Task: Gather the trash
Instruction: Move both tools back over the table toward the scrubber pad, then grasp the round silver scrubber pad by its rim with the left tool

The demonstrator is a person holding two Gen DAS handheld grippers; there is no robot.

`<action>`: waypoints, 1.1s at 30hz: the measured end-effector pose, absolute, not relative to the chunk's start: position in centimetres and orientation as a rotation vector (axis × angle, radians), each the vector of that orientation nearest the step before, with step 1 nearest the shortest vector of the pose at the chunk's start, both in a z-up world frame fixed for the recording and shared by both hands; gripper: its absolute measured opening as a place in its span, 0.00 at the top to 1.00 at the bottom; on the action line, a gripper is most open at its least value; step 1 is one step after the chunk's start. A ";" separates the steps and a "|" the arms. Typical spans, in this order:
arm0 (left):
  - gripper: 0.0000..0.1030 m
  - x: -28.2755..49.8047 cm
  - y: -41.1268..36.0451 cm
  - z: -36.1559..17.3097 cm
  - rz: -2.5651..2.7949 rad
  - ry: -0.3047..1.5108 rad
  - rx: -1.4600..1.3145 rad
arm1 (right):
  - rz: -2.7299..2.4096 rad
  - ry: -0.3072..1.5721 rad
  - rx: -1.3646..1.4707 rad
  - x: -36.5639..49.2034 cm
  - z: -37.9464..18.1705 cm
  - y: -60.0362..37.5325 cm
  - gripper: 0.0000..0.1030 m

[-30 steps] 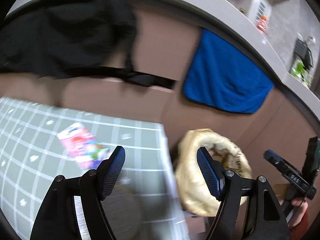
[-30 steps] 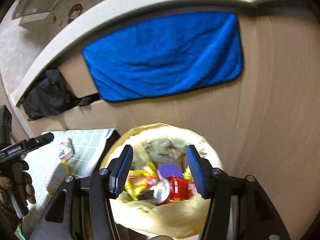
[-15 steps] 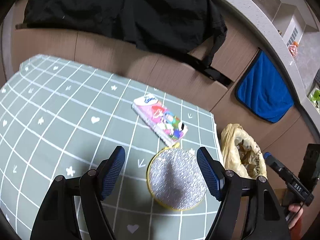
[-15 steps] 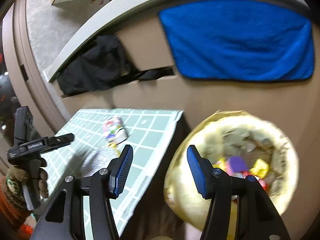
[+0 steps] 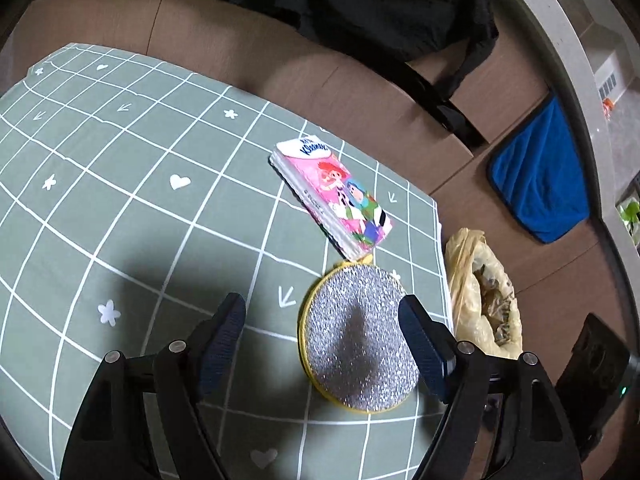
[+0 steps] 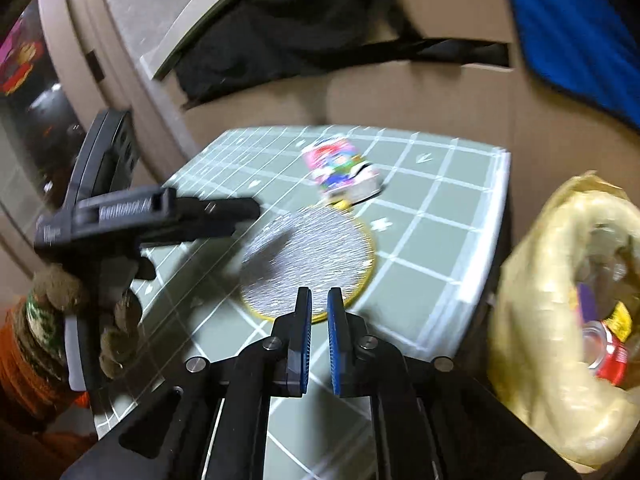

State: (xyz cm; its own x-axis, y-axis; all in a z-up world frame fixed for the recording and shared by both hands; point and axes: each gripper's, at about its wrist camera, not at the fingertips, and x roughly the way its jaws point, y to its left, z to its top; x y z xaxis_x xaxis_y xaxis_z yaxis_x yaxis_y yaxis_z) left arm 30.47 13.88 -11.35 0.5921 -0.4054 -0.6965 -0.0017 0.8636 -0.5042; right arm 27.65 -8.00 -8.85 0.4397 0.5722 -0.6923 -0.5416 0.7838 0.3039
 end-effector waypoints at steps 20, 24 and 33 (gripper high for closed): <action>0.28 32.4 11.8 -12.7 -0.388 1.021 -0.600 | 0.676 0.909 0.087 27.8 -11.3 -8.0 0.94; 0.31 32.1 11.2 -12.5 -0.409 1.022 -0.596 | 0.670 0.898 0.082 27.5 -11.3 -8.2 0.94; 0.82 30.9 9.9 -11.3 -0.449 0.992 -0.531 | 0.656 0.889 0.090 27.0 -11.5 -9.1 0.90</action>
